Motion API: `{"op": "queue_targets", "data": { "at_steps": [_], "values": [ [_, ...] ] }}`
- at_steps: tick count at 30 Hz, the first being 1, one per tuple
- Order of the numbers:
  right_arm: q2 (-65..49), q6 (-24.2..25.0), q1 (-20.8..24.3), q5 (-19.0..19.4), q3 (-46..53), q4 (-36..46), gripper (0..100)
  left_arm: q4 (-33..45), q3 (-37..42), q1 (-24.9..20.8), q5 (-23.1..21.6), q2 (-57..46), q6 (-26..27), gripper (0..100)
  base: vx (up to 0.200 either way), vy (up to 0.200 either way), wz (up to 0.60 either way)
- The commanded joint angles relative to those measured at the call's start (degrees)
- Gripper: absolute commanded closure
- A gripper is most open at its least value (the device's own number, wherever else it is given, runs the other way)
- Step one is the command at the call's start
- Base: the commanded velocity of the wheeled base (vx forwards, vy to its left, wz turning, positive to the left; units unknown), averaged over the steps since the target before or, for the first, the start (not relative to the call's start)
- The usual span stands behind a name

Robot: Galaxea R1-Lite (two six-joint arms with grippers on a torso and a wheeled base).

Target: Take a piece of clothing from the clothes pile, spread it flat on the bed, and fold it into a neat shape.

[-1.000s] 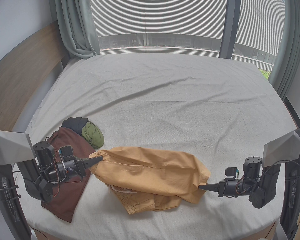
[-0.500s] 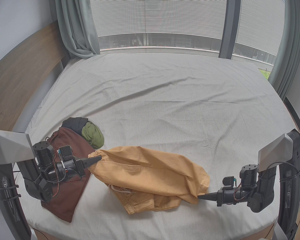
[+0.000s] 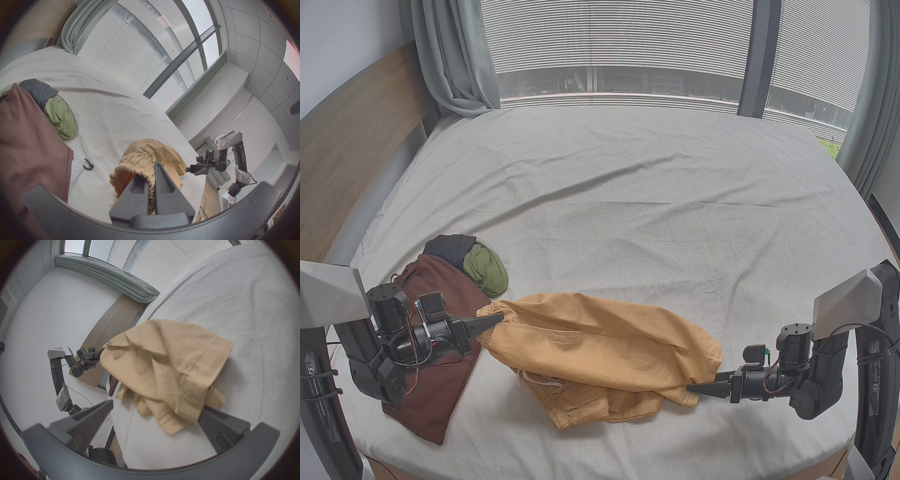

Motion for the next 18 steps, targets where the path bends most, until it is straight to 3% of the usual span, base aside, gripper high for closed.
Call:
{"op": "queue_targets", "data": {
  "at_steps": [1,12,18],
  "values": [
    [-0.67,0.16,-0.54,-0.52,-1.54,-0.05,0,-0.01,0.05,-0.07,-0.02,0.14,0.01,100,0.000,0.000,0.00],
    [-2.16,1.22,-2.21,-1.05,-4.26,-0.05,0,-0.01,0.14,-0.16,-0.02,0.14,0.01,100,0.000,0.000,0.00],
    [-4.18,6.49,-2.56,-1.05,-6.55,-0.05,0,-0.01,0.14,-0.07,-0.11,0.05,0.10,100,0.000,0.000,0.00]
  ]
}}
